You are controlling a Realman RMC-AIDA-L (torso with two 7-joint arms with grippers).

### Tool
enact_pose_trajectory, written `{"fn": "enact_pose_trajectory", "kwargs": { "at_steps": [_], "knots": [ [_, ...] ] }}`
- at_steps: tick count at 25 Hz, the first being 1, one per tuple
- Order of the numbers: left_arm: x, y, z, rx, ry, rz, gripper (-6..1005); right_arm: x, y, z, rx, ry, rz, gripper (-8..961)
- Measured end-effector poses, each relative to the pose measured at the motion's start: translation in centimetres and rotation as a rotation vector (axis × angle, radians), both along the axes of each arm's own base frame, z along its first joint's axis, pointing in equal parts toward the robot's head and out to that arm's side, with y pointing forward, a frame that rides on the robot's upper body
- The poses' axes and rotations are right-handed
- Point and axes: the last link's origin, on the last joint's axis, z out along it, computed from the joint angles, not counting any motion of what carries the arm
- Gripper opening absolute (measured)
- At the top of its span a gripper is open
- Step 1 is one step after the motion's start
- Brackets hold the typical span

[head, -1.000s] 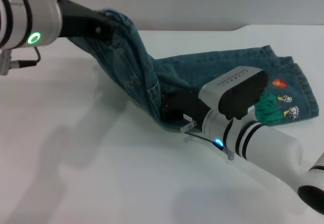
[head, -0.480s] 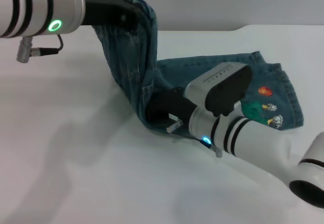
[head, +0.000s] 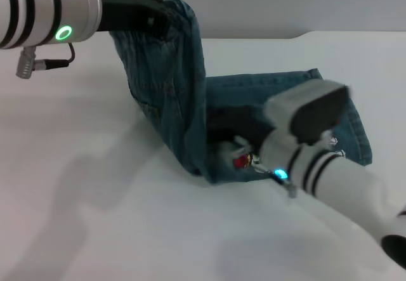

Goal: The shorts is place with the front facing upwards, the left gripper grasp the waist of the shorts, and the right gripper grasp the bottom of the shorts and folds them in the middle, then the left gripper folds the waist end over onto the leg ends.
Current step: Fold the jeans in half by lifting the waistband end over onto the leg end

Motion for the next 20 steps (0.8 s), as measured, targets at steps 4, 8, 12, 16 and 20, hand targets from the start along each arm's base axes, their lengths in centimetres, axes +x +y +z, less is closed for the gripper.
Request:
{"fn": "enact_pose_trajectory", "kwargs": {
  "at_steps": [4, 8, 12, 16, 20],
  "knots": [
    [-0.1, 0.1, 0.1, 0.002, 0.004, -0.001, 37, 2.7, 0.6, 2.1, 0.11, -0.018, -0.069, 23],
    [0.0, 0.1, 0.1, 0.007, 0.005, -0.012, 37, 4.7, 1.3, 3.5, 0.179, -0.055, -0.127, 21],
    [0.7, 0.1, 0.1, 0.0, -0.01, -0.034, 35, 5.2, 1.8, 3.0, 0.148, -0.087, -0.16, 18],
    [1.7, 0.2, 0.1, -0.007, -0.028, -0.066, 35, 4.3, 1.8, 2.0, 0.093, -0.093, -0.144, 17],
    [2.5, 0.2, 0.2, -0.011, -0.039, -0.093, 35, 3.4, 2.1, 1.6, 0.075, -0.079, -0.129, 17]
  ]
}}
